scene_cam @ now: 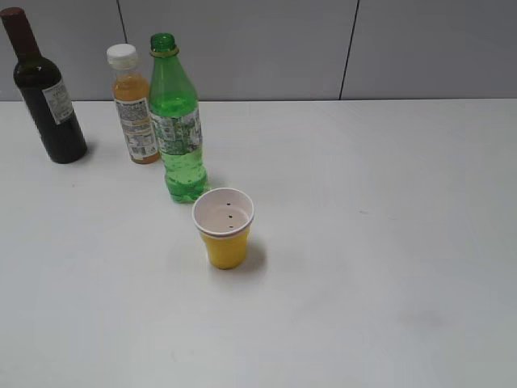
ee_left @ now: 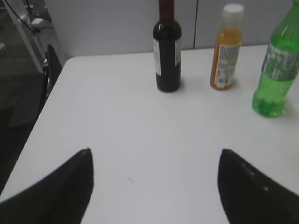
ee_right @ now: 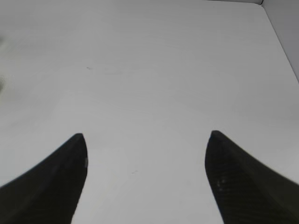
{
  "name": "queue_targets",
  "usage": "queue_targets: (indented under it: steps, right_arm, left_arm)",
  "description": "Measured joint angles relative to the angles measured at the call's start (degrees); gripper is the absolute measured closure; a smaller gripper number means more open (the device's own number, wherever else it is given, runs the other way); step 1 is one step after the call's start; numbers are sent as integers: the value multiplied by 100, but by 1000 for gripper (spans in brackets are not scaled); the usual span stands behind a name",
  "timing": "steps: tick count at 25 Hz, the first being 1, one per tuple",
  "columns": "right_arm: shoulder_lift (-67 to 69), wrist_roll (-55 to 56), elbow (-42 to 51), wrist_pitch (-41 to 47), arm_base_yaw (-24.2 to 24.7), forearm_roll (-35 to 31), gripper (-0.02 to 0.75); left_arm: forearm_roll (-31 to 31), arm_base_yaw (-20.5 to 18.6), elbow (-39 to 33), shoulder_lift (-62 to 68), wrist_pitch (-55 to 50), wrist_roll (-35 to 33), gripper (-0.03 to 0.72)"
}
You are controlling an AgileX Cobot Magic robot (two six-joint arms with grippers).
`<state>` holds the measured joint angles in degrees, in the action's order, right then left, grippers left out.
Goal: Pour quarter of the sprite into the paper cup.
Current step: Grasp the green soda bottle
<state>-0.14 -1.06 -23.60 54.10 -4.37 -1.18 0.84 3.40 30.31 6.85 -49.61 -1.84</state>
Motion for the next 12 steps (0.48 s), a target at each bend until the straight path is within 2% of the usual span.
queue_targets:
  steps: [12]
  right_arm:
    - [0, 0, 0, 0, 0, 0, 147]
  left_arm:
    - [128, 0, -13, 2379, 3238, 0, 55]
